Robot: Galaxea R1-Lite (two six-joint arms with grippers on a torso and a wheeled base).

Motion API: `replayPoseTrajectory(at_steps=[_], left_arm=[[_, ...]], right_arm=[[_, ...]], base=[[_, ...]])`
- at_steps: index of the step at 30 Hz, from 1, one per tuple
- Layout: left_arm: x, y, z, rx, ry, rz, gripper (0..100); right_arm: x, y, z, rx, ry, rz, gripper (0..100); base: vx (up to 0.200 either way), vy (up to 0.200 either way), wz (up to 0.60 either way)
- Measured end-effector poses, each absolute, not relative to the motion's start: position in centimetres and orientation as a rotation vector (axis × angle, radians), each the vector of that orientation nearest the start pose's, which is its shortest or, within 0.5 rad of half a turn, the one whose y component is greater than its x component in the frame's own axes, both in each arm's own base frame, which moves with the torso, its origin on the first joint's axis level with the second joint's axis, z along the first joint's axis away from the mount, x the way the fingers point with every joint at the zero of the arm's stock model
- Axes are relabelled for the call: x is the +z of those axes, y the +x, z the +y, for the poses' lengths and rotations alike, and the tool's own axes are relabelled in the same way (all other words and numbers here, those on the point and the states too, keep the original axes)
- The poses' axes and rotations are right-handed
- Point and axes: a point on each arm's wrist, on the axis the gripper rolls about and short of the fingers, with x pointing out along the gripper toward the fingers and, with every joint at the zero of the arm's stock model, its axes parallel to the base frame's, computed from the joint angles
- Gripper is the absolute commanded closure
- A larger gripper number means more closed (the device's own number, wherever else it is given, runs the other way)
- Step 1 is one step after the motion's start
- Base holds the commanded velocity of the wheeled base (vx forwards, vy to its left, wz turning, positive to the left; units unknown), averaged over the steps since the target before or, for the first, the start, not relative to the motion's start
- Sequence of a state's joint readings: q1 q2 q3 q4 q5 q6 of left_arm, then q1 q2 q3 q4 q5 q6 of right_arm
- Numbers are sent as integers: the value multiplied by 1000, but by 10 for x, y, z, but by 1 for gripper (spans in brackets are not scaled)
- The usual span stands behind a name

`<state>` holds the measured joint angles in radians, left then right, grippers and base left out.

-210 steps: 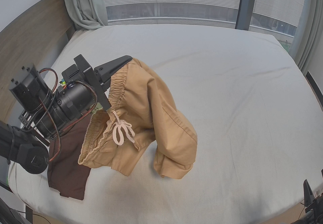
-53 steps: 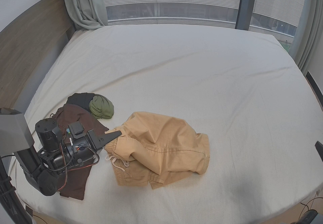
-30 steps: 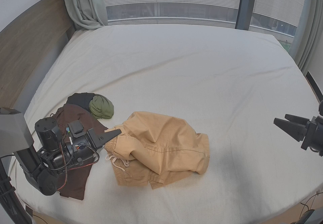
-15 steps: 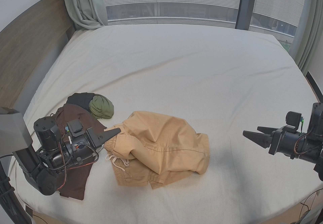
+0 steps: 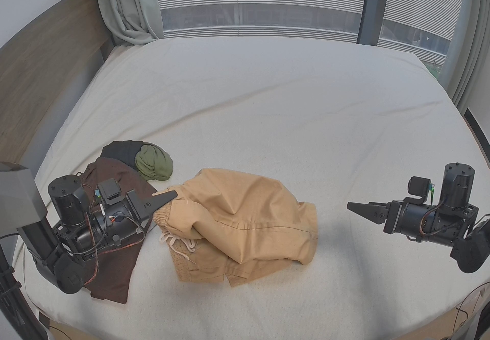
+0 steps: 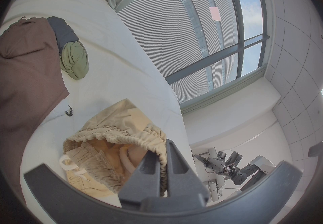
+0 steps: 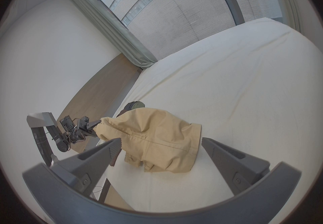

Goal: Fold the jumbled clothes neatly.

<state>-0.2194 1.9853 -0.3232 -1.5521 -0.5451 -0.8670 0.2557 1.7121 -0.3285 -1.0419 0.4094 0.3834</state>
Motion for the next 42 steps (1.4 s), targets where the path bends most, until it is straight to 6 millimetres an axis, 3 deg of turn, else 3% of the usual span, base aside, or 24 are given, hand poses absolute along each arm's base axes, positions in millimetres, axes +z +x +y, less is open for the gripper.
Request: replayPoseTrajectory(at_steps=[18, 31, 42], left_arm=[[84, 273, -68, -656, -836, 415, 100], [83, 276, -62, -641, -805, 396, 100], [82, 276, -61, -638, -803, 397, 100]], right_arm=[[61, 262, 84, 578, 528, 484, 0], [13, 278, 89, 532, 634, 572, 0], [-7, 288, 99, 511, 733, 642, 0]], base=[[0, 0, 0], [0, 0, 0], [0, 0, 0]])
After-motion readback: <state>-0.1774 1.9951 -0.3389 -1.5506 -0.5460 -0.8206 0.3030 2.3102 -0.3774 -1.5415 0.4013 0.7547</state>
